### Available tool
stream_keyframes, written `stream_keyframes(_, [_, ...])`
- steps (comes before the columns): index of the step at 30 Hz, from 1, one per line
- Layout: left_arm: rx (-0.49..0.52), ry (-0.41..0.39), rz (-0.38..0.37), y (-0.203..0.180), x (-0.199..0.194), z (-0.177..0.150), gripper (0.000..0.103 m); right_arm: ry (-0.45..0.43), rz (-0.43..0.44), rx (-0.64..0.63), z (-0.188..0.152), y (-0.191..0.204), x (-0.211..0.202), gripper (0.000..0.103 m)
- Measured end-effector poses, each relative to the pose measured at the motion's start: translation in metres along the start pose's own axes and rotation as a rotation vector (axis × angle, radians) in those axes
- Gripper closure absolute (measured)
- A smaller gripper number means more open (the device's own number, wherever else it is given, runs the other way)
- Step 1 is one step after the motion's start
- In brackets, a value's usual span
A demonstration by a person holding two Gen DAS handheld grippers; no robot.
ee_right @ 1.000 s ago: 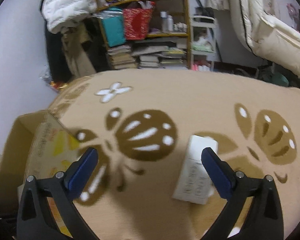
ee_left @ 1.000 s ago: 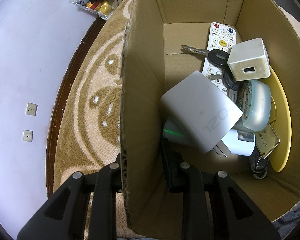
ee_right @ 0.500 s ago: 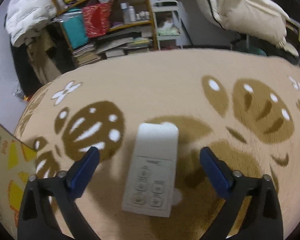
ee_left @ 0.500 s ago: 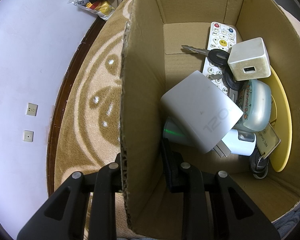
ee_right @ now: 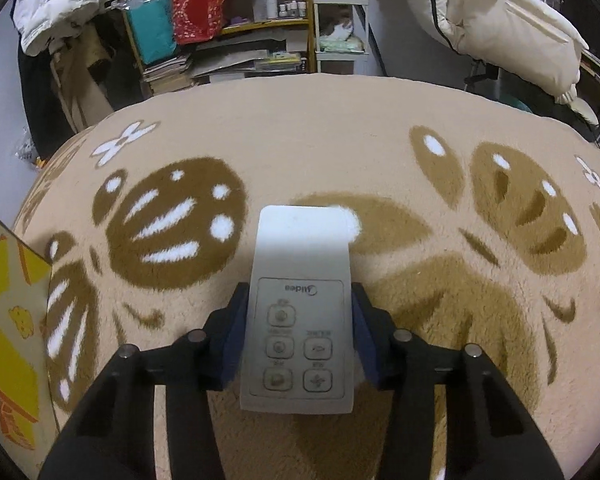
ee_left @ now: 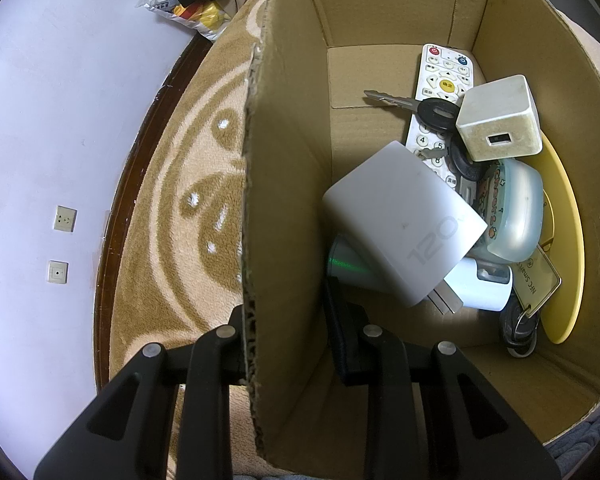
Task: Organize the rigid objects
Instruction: 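Lift the white Midea remote and carry it over the box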
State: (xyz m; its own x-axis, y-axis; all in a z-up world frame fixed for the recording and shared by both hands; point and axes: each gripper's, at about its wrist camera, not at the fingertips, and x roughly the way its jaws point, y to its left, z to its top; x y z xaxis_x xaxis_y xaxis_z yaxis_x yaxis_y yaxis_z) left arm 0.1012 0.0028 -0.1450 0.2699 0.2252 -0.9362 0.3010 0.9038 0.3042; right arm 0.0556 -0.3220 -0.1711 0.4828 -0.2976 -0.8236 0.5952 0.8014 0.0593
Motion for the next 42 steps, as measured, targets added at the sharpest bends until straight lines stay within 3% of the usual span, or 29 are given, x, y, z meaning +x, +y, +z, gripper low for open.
stream_keyframes(14, [0.000, 0.000, 0.000, 0.000, 0.000, 0.000, 0.077, -0.105, 0.143, -0.022, 0.009, 0.030, -0.054, 0.053])
stream_keyframes(24, [-0.001, -0.003, 0.001, 0.000, -0.003, 0.000, 0.077, -0.212, 0.243, -0.149, 0.012, 0.068, -0.110, 0.053])
stream_keyframes(31, [0.000, -0.005, 0.001, 0.000, -0.003, -0.001, 0.077, -0.212, 0.375, -0.209, 0.002, 0.104, -0.134, 0.053])
stream_keyframes(42, [0.001, -0.004, 0.001, 0.001, -0.004, 0.000, 0.077, -0.199, 0.487, -0.321, -0.020, 0.148, -0.155, 0.053])
